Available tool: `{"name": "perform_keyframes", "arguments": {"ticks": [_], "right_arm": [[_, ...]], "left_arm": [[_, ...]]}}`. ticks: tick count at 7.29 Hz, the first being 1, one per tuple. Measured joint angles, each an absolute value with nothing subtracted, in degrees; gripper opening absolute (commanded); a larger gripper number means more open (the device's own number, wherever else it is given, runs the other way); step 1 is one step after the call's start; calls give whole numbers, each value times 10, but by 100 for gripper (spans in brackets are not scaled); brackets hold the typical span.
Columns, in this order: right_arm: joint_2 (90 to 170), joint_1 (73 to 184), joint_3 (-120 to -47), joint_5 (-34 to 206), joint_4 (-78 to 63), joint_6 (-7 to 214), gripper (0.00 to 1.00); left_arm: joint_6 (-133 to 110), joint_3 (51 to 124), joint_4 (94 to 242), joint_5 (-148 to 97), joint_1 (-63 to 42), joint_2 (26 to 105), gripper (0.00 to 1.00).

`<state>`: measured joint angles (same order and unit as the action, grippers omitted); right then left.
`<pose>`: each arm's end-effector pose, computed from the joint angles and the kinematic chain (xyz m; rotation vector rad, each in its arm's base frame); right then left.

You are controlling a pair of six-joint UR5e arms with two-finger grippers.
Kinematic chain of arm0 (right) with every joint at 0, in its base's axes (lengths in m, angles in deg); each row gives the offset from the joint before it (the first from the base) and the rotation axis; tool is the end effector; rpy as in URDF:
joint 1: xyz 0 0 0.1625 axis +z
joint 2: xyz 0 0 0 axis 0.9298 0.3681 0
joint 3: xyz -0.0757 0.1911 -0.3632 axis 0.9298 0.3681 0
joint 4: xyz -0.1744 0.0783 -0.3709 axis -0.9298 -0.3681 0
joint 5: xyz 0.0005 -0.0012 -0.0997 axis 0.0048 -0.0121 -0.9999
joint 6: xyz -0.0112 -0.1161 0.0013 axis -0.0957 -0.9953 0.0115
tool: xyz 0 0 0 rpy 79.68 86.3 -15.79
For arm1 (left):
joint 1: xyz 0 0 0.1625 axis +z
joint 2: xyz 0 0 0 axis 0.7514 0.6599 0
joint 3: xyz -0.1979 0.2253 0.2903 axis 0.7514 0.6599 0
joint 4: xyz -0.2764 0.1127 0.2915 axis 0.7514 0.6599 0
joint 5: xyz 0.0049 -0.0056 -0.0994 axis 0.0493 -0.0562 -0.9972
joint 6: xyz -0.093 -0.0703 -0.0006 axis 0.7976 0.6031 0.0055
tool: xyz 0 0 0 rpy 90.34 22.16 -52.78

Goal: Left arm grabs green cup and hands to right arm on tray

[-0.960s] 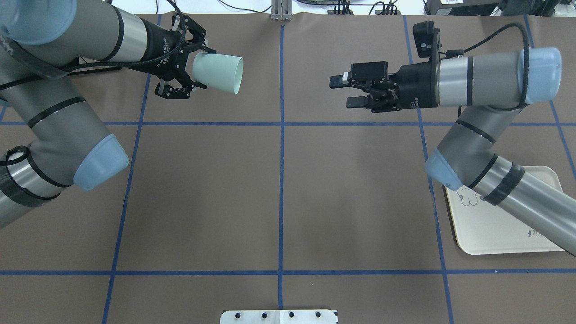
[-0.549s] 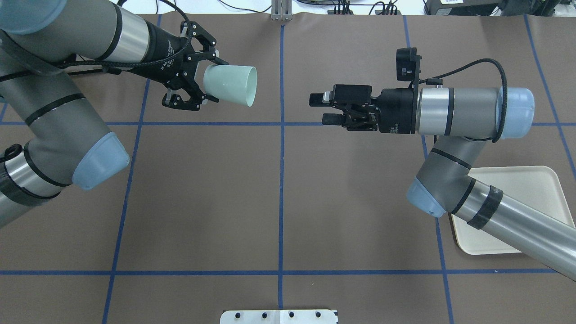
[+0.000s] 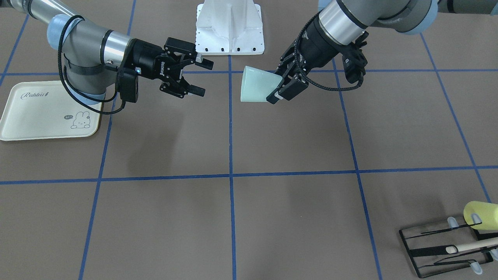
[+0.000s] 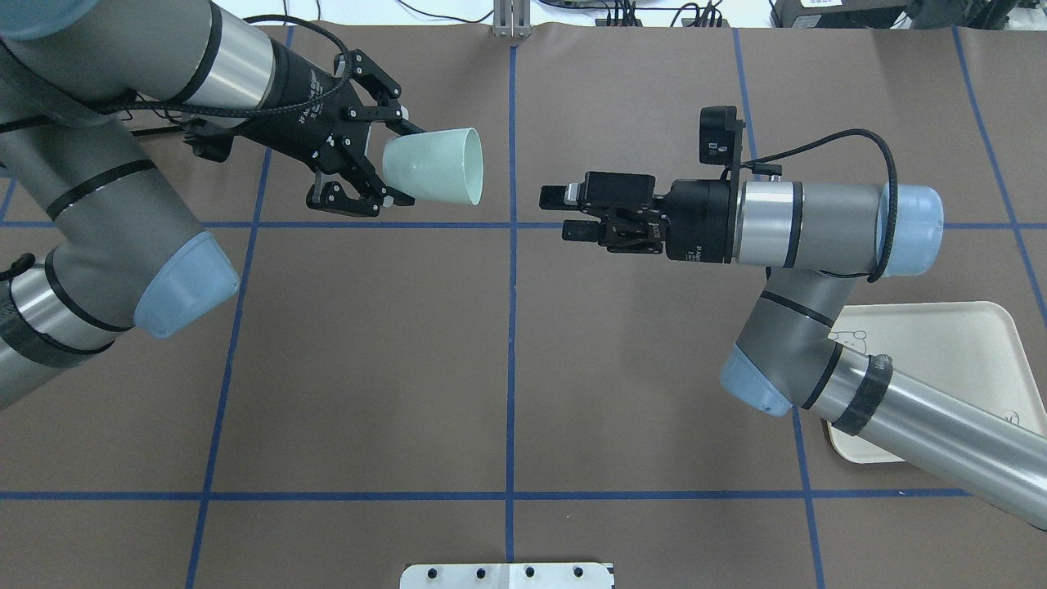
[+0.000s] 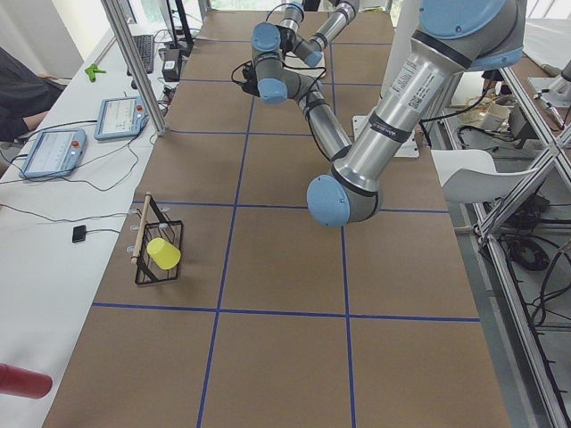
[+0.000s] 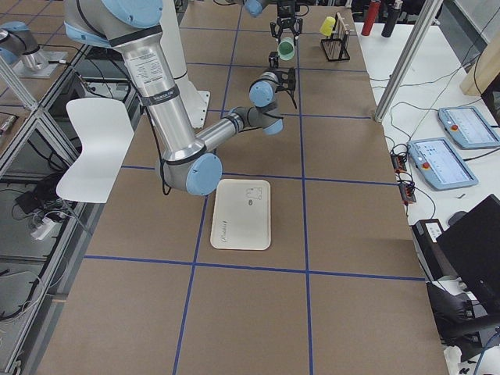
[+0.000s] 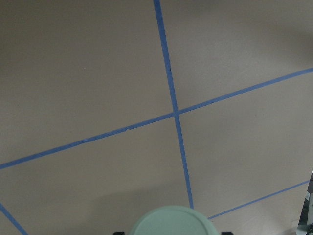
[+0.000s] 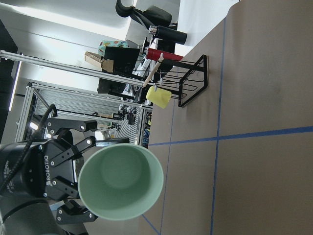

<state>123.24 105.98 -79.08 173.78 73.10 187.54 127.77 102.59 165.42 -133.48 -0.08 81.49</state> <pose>-0.4140 -0.4344 0.2222 0.2598 -2.0386 0.1436 0.3512 -0.4914 0.1190 -0.7960 1.2464 -1.1884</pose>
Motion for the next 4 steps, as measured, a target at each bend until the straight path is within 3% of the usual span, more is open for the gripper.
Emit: {"name": "perform_keyframes", "arguments": {"ticks": [4], "right_arm": [[1229,1055,-789,1732,732,1874,95]], "left_arm": [[1321,1021,1654,-1366,0,821,9]]}}
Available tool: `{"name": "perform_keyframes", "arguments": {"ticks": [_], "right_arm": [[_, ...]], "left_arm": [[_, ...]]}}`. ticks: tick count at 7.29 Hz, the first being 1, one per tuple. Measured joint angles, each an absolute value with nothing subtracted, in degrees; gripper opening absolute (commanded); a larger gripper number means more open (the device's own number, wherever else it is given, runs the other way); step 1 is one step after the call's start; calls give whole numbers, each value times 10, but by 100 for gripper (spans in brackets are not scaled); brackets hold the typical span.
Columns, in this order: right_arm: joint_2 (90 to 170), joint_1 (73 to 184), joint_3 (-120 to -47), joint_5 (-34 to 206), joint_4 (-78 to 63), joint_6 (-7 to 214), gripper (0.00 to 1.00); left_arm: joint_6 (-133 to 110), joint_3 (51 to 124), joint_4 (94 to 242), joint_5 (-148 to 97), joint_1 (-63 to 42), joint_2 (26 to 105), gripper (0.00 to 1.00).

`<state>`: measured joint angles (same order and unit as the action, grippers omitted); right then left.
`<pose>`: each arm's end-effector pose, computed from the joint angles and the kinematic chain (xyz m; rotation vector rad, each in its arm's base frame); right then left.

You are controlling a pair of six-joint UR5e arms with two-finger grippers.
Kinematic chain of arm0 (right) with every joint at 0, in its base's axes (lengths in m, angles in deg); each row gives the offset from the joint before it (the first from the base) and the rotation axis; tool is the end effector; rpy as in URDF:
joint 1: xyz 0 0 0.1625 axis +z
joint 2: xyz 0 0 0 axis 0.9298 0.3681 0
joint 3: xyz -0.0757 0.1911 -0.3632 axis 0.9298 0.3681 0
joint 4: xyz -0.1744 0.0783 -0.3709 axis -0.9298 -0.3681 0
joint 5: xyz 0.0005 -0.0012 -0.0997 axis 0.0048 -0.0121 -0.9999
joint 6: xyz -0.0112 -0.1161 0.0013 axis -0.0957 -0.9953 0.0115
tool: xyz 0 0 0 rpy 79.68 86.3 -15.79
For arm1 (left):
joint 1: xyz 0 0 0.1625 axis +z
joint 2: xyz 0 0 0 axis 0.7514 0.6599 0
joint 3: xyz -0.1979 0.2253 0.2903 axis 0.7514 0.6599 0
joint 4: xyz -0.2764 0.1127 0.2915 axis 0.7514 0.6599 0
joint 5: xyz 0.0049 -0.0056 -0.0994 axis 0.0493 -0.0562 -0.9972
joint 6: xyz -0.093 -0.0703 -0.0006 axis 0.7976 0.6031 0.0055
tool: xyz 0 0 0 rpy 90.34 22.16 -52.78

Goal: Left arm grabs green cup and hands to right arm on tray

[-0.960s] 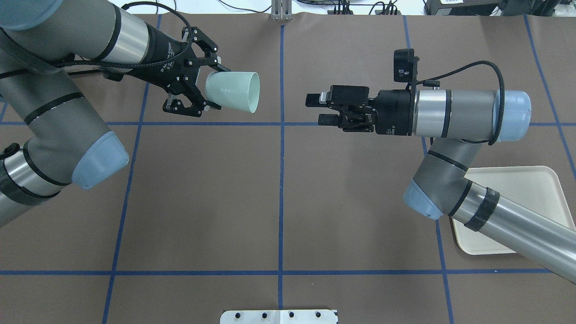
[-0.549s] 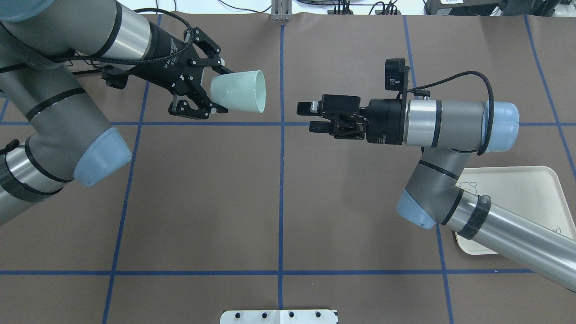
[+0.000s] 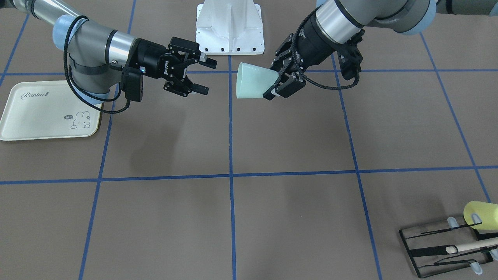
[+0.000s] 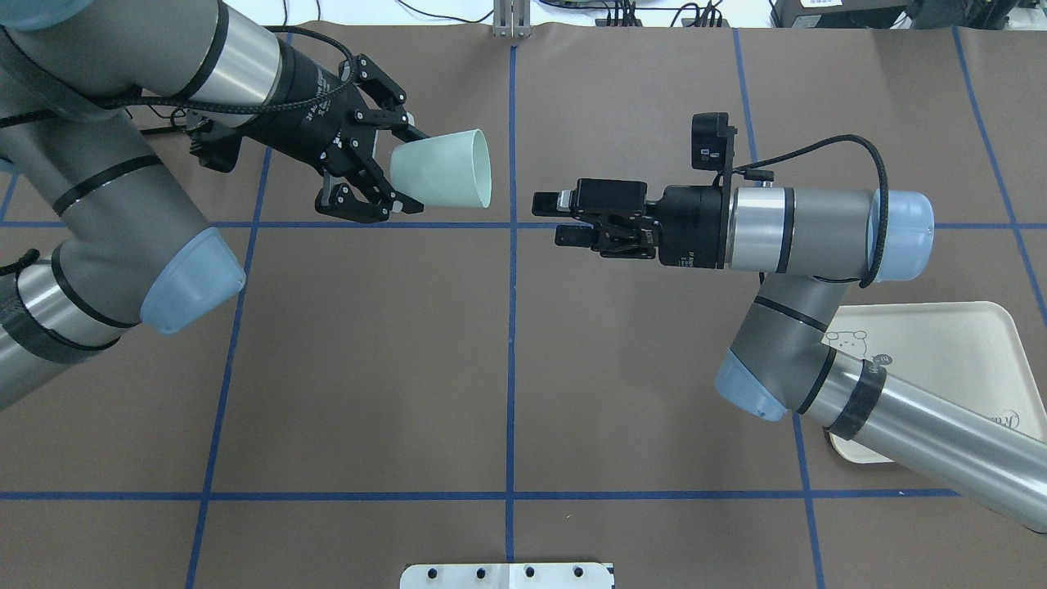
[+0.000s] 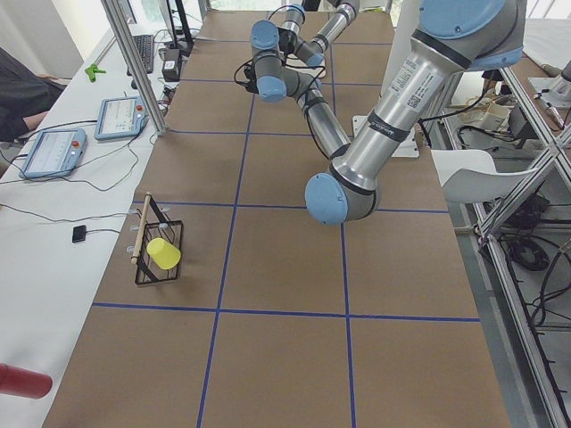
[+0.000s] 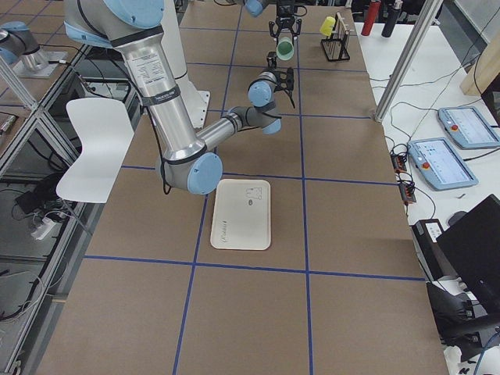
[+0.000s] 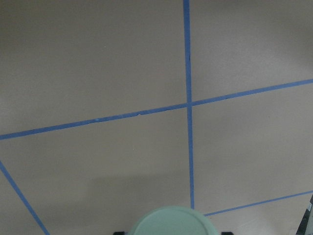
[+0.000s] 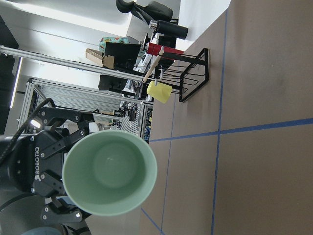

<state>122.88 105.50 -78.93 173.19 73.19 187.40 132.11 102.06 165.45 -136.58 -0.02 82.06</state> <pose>-0.4180 -0.4326 0.2193 0.2621 -2.0453 0.1445 0.3547 -0.4872 0.1152 -0.8908 1.1997 -1.2088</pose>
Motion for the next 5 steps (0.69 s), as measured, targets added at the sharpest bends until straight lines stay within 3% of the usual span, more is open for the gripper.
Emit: {"name": "perform_keyframes", "arguments": {"ticks": [5], "right_arm": [[1218,1047,-789,1720,732,1873,91]], "left_arm": [[1343,1016,1655,-1387,6,821,10]]}}
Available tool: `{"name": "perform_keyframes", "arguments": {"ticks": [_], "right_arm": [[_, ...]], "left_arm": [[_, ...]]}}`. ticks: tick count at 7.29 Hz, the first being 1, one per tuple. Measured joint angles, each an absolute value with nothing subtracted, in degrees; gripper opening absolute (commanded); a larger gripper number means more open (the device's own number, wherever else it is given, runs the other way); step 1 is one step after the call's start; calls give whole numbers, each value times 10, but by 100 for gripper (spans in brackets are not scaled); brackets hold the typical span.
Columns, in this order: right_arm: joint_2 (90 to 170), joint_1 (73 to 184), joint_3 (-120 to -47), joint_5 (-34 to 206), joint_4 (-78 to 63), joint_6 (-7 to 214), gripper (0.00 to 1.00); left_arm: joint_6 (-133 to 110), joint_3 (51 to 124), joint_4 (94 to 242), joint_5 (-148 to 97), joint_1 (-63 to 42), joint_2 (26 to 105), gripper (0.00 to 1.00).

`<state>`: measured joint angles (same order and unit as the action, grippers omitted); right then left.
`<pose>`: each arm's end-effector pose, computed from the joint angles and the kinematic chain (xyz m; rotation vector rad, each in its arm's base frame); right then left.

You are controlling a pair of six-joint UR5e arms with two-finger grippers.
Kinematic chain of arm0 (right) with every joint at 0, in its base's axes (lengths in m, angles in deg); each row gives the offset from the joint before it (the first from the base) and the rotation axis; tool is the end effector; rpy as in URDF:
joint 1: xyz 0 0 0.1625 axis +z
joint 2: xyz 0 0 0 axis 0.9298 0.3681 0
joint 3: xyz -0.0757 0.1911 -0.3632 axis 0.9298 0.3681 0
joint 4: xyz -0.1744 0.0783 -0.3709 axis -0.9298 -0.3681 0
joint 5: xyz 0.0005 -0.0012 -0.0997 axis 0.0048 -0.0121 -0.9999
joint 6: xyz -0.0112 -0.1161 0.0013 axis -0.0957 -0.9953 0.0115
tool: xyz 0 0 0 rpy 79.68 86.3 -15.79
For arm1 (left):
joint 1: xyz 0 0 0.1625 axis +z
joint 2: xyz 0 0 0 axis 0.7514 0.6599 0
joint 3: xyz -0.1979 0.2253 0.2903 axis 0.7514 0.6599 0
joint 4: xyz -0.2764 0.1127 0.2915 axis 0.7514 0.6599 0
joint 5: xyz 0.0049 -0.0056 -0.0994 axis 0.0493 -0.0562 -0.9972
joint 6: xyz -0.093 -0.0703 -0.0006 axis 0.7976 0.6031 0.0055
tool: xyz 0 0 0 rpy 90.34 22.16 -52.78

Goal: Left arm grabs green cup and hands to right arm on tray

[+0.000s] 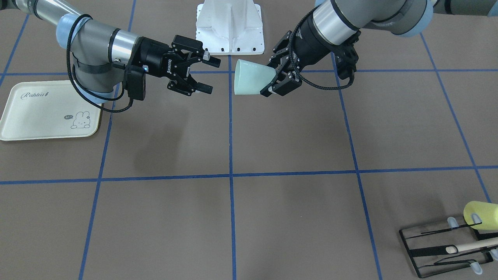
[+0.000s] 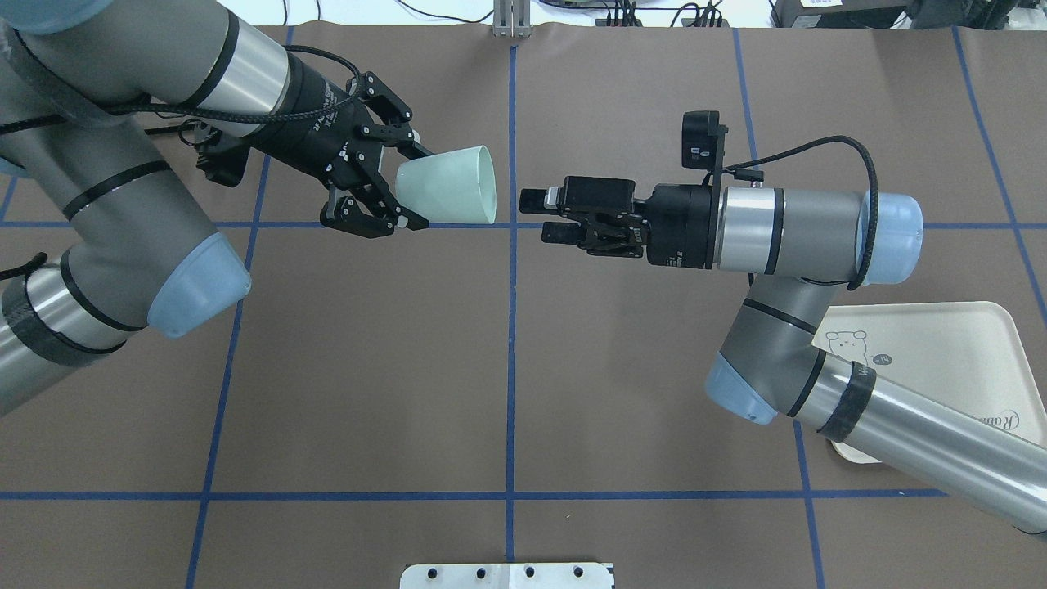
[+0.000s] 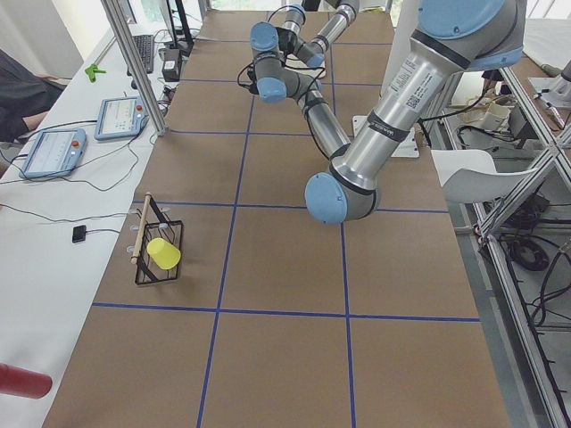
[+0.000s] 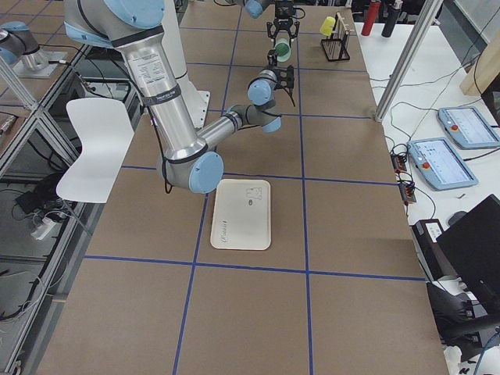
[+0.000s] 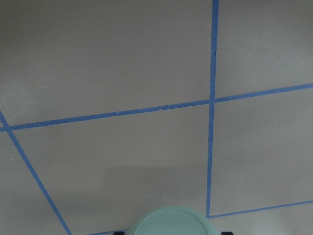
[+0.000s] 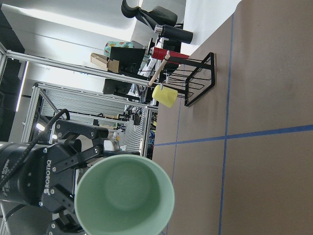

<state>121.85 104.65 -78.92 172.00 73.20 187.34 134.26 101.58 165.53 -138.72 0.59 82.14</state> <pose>-0.4244 -0.4292 0.2082 0.2672 -2.0656 0.1467 0.3623 -0.4814 0.1164 -0.9498 1.1572 -1.2075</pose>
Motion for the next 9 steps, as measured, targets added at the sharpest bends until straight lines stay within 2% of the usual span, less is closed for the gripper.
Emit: {"name": "perform_keyframes", "arguments": {"ticks": [4,9], "right_arm": [[1218,1032,-787,1712,731,1865,85],[1215,1030,-783,1693,730,1864,84]], "left_arm": [[1368,1015,1675,-1388,8,822,9],[1377,1019,1685,-1388,24,820,9]]}}
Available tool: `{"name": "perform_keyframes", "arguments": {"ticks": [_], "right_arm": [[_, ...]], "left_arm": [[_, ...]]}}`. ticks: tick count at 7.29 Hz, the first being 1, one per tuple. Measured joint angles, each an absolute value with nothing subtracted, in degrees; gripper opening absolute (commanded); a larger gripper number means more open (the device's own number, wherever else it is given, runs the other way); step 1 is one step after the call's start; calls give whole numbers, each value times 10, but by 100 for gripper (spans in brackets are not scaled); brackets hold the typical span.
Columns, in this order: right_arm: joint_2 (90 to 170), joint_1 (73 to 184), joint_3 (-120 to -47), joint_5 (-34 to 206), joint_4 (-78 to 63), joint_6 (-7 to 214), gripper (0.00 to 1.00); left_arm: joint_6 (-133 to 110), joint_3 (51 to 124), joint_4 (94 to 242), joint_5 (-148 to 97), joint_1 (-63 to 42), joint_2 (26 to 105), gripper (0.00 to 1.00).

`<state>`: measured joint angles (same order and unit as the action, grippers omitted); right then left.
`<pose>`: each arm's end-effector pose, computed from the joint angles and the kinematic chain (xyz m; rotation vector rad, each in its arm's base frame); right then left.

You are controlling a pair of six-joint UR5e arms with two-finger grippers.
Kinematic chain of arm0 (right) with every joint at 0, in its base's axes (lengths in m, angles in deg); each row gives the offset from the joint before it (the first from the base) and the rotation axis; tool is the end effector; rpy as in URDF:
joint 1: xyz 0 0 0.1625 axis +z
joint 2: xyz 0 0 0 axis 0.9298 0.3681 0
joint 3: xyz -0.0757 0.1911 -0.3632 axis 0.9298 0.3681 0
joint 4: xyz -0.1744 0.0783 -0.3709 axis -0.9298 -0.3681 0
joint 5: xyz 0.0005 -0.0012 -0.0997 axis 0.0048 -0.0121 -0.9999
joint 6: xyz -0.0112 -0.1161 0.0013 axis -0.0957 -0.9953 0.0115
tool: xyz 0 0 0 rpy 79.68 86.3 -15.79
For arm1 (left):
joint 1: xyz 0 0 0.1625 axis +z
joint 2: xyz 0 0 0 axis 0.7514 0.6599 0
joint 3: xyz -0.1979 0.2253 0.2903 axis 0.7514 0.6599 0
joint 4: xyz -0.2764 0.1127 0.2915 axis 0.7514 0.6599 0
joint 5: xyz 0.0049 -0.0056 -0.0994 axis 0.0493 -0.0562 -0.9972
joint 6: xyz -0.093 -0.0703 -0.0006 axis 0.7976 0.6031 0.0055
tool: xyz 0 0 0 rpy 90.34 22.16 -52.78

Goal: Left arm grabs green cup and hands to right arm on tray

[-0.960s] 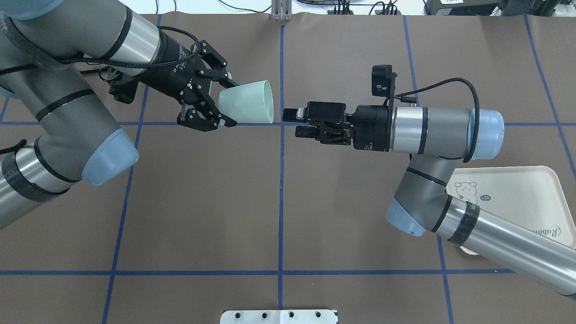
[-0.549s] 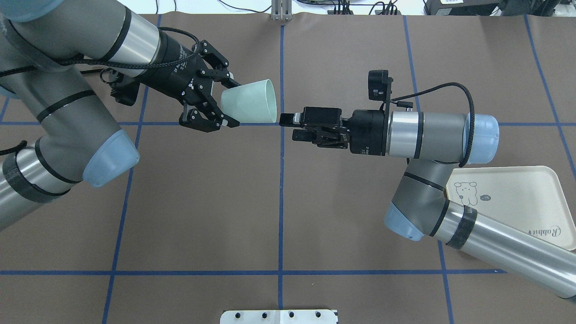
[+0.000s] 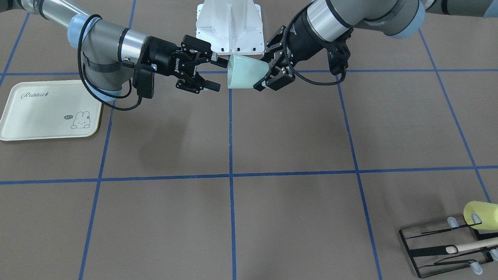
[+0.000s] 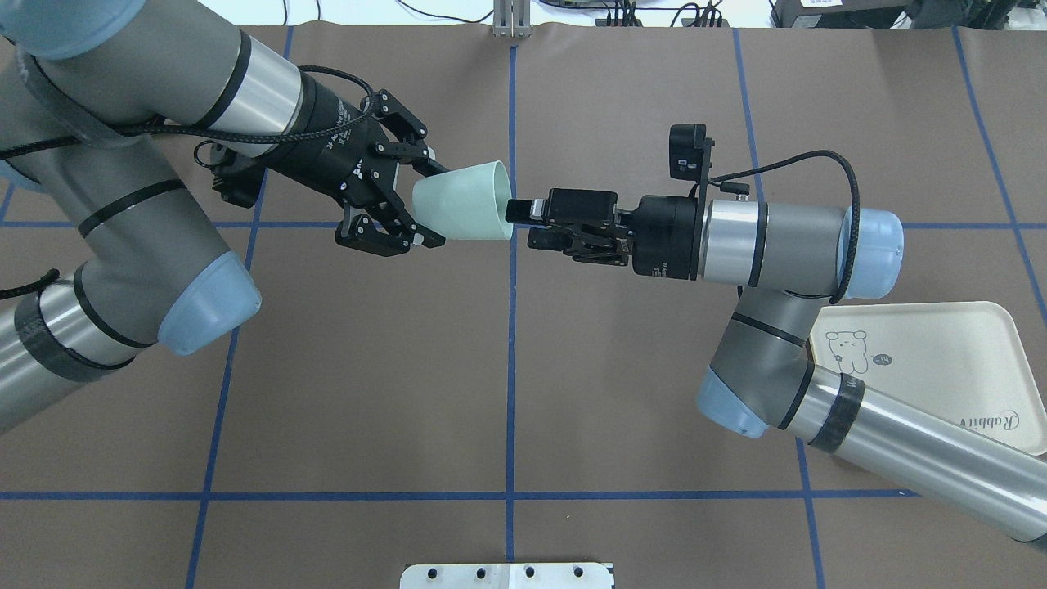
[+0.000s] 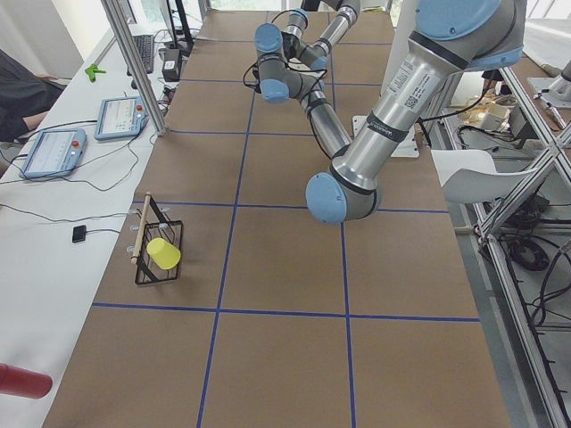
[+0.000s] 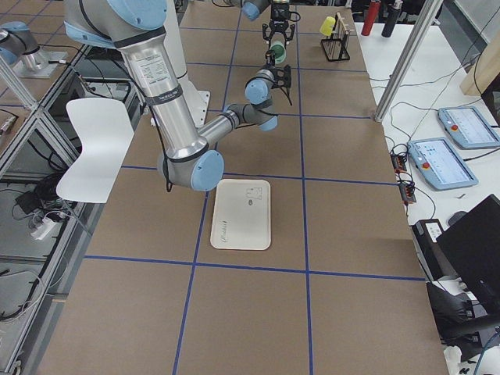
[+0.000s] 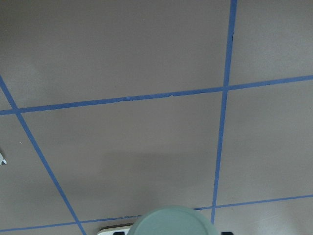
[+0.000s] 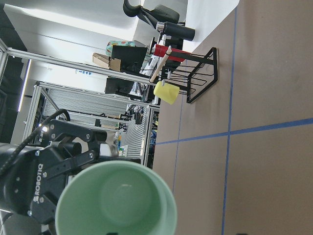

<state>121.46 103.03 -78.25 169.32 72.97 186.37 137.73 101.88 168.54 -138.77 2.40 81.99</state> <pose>-0.4384 -0.4247 0.2081 0.2817 -2.0649 0.1701 0.3732 -0.4653 0.1106 -1.0027 1.1650 -1.1886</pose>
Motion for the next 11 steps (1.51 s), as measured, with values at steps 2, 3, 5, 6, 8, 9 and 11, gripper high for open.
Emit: {"name": "perform_keyframes", "arguments": {"ticks": [2,3,5,6,8,9,11], "right_arm": [[1214,1030,-777,1688,729,1863,83],[1214,1030,-775,1684,729,1863,82],[1209,1030,-773,1682,728,1864,82],[1205,1029,-771,1682,727,1864,79],[1203,1026,-768,1681,726,1864,66],[1198,1025,-764,1681,726,1864,66],[1183,1025,-750,1681,726,1864,64]], "left_arm": [[1377,1020,1686,-1388,26,818,9],[1378,1021,1686,-1388,26,817,9],[1378,1022,1686,-1388,29,817,8],[1378,1022,1687,-1388,29,816,8],[1378,1022,1687,-1388,30,815,8],[1379,1023,1687,-1388,30,815,8],[1385,1023,1694,-1388,30,814,8]]}}
